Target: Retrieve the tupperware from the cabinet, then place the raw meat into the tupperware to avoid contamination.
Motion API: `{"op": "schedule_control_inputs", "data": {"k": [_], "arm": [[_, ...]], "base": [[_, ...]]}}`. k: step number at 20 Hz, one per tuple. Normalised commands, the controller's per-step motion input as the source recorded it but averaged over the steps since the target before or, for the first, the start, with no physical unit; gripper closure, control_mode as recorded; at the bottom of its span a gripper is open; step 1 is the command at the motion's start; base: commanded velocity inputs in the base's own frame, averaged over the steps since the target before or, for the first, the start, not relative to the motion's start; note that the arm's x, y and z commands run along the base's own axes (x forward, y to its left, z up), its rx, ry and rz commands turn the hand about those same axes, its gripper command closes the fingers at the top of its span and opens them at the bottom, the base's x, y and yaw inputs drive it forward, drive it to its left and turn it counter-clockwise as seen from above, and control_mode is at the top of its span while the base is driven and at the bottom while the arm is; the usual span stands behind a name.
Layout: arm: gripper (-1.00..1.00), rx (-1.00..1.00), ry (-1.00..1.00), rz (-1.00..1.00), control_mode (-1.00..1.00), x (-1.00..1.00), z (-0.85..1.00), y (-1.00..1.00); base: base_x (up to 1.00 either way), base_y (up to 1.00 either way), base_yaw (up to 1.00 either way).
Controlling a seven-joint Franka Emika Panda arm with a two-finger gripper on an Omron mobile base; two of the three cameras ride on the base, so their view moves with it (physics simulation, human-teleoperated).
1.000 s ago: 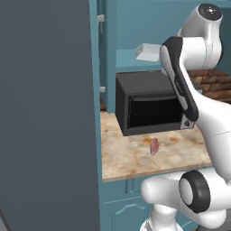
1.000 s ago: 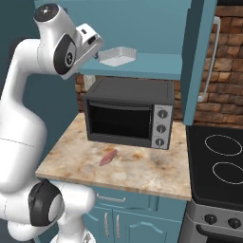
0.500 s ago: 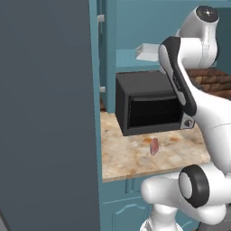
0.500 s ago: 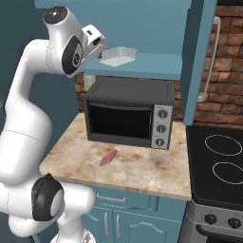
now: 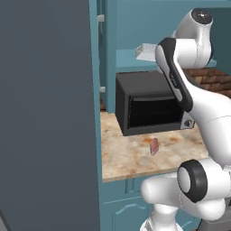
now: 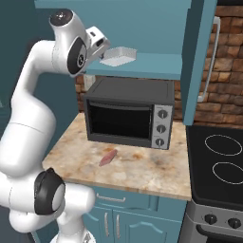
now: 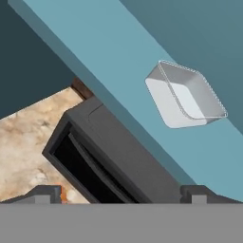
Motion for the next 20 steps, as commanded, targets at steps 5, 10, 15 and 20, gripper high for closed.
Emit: {"op": "schedule_control_inputs", "data": {"k": [5,10,15,20], "arm": [[-1.00,0.00,-0.02,0.00,-1.00,0.33,-0.07,0.00],[-1.00,0.00,0.00,0.00,-1.00,0.30,0.00,0.01],[-1.00,0.00,0.00,0.00,-1.00,0.32,0.00,0.01],[-1.00,0.00,0.00,0.00,-1.00,0.30,0.00,0.01]], "base": [[0.00,0.00,0.00],[0.00,0.00,0.00],[0.00,0.00,0.00],[0.00,0.00,0.00]]}}
